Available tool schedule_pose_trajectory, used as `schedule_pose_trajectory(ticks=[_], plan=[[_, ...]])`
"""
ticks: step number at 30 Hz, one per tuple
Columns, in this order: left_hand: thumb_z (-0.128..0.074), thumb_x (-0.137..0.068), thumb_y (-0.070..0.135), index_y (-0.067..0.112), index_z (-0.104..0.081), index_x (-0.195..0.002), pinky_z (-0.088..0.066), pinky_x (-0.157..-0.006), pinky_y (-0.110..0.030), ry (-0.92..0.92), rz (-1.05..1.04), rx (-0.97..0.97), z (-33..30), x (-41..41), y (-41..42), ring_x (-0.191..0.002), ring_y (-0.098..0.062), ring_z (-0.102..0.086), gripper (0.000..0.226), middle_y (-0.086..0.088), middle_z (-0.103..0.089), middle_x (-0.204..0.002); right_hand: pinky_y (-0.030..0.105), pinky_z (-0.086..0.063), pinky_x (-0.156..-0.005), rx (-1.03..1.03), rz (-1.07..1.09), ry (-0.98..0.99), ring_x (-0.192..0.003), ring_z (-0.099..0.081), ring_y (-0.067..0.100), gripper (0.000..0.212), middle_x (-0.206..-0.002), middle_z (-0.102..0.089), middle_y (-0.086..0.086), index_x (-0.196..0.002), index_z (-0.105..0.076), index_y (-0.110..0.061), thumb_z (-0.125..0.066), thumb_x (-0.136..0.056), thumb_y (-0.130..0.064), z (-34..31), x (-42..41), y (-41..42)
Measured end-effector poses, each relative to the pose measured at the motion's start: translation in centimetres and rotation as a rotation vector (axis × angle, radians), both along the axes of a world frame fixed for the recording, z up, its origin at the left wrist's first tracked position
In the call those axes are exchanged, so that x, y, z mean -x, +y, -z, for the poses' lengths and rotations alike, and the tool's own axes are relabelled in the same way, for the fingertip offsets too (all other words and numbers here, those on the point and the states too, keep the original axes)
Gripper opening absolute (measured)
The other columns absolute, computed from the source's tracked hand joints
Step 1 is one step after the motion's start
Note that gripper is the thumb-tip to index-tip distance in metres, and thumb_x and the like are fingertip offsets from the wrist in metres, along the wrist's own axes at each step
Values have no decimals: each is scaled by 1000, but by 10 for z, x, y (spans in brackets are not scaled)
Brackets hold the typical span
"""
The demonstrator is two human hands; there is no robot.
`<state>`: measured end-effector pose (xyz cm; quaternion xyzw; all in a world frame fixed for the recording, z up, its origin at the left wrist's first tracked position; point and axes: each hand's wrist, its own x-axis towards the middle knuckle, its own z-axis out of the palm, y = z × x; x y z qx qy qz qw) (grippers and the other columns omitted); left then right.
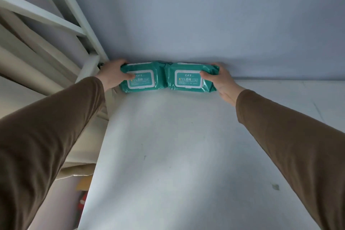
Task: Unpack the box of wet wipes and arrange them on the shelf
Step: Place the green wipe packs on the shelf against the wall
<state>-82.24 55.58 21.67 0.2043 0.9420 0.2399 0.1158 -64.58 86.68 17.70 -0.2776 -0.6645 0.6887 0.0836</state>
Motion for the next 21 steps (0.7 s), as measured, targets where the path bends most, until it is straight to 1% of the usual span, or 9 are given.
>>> schedule_pose_trajectory(ticks=[1, 2, 4, 6, 8, 10, 14, 18, 21], plan=[[-76, -83, 32, 16, -64, -111, -50, -85, -39, 80, 3, 44, 5, -2, 0, -97, -26, -61, 35, -5, -66, -108, 32, -61, -75, -49, 48, 17, -92, -71, 20, 43, -107, -71, 5, -117, -59, -7, -81, -81, -17, 4, 3, -3], [-74, -83, 36, 17, -63, -112, -46, -86, -39, 173, 11, 83, 10, -5, 1, -102, -28, -57, 37, -8, -62, -111, 32, -61, -76, -118, 104, 22, -91, -70, 18, 44, -105, -71, 2, -113, -59, -10, -83, -78, -25, 9, 4, -7], [-76, -77, 46, 16, -60, -113, -42, -92, -41, 352, 65, 161, 18, -12, 6, -109, -33, -49, 49, -12, -57, -114, 38, -58, -85, -233, 173, 0, -93, -69, 15, 52, -102, -69, -3, -109, -57, -16, -84, -72, -40, 18, 2, -13], [-79, -68, 54, 15, -58, -113, -41, -95, -43, 463, 130, 238, 23, -15, 11, -109, -34, -47, 64, -12, -57, -114, 36, -56, -90, -248, 148, -1, -98, -67, 12, 61, -107, -66, -6, -114, -51, -19, -86, -68, -40, 23, 0, -18], [-81, -66, 53, 13, -56, -114, -40, -94, -43, 479, 148, 254, 24, -15, 15, -108, -34, -47, 67, -12, -57, -115, 35, -55, -93, -271, 117, 4, -102, -65, 11, 66, -110, -64, -8, -118, -46, -20, -88, -69, -32, 27, -1, -21], [-82, -67, 51, 13, -55, -113, -40, -93, -43, 488, 151, 250, 23, -13, 18, -108, -34, -46, 66, -12, -57, -115, 34, -55, -92, -337, 133, -2, -101, -65, 11, 63, -109, -63, -8, -117, -44, -18, -87, -72, -26, 29, 0, -22], [-85, -66, 43, 13, -54, -111, -43, -89, -44, 505, 134, 228, 27, -10, 22, -108, -34, -45, 63, -12, -57, -115, 31, -54, -85, -440, 235, -4, -99, -65, 19, 55, -111, -64, -1, -114, -42, -16, -83, -78, -24, 34, 7, -33], [-86, -64, 41, 11, -53, -112, -44, -90, -45, 519, 105, 237, 30, -13, 26, -108, -36, -46, 65, -13, -56, -116, 43, -57, -89, -463, 269, -44, -100, -65, 24, 55, -111, -63, 3, -110, -39, -24, -80, -76, -34, 37, 14, -37], [-86, -62, 44, 12, -53, -112, -43, -93, -44, 523, 86, 275, 24, -16, 27, -107, -36, -47, 68, -13, -57, -114, 46, -56, -90, -458, 241, -116, -105, -62, 28, 62, -112, -62, 2, -110, -39, -25, -80, -69, -46, 32, 11, -34]])
